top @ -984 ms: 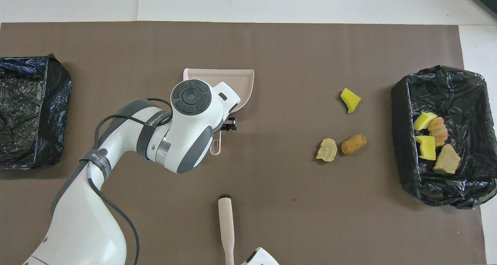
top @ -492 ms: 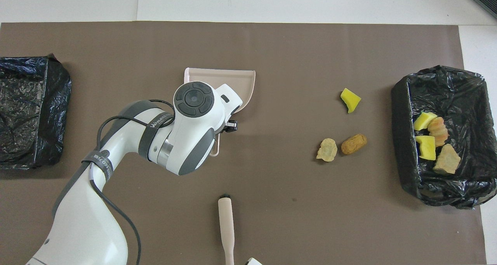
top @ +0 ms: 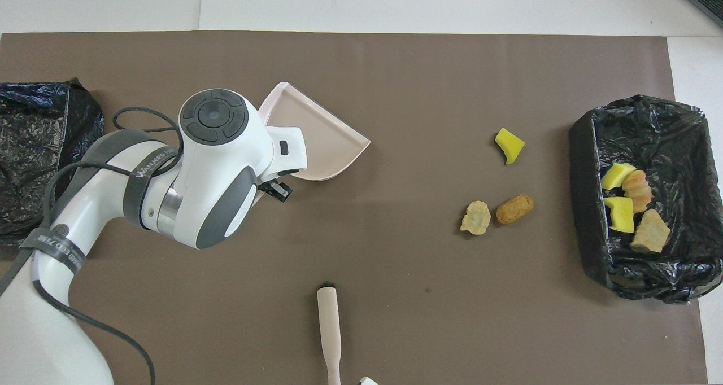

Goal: Sweep and dump trash in bin
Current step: 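Grasp the dustpan handle with the left gripper and lift it, then lower the dustpan beside the scraps while the right gripper grasps the brush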

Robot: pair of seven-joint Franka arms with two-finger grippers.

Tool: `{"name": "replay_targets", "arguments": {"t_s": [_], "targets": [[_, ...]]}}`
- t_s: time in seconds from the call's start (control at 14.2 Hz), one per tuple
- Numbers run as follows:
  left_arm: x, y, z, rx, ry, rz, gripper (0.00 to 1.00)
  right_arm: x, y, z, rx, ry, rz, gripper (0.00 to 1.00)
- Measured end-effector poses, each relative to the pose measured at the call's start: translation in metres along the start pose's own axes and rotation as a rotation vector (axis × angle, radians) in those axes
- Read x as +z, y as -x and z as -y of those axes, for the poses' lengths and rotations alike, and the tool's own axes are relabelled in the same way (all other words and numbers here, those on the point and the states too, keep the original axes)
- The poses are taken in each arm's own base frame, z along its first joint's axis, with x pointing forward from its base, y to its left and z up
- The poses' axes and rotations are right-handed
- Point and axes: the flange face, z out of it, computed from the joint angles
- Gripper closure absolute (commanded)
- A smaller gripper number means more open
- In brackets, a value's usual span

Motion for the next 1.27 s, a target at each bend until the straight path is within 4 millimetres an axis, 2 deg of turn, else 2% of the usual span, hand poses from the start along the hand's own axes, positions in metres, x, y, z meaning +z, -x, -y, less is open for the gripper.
{"name": "replay_targets", "arguments": {"t_s": [0.07, 0.14, 0.35, 0.56, 0.77, 0.98, 1.27], "targets": [[0.001, 0.003, 0.000, 0.084, -0.012, 0.012, 1.00, 0.000, -0.001, 0.000, 0.001, -0.005, -0.007, 0.80], [0.004, 0.005, -0.002, 0.164, -0.016, 0.023, 1.00, -0.001, -0.001, 0.000, 0.001, -0.008, -0.012, 1.00], [0.018, 0.006, -0.014, 0.311, -0.033, 0.057, 1.00, -0.002, -0.005, 0.000, 0.006, -0.018, -0.028, 1.00], [0.021, -0.002, -0.034, 0.381, -0.060, 0.040, 1.00, -0.005, -0.012, -0.004, 0.024, -0.023, -0.033, 1.00], [0.023, -0.004, -0.037, 0.519, -0.061, 0.044, 1.00, -0.014, -0.021, -0.007, 0.052, -0.016, -0.010, 1.00], [0.024, -0.005, -0.045, 0.585, -0.058, 0.050, 1.00, -0.043, -0.025, -0.015, 0.094, 0.021, 0.010, 1.00], [0.035, -0.004, -0.074, 0.634, -0.046, 0.083, 1.00, -0.092, -0.016, -0.043, 0.138, 0.114, -0.017, 1.00]]}}
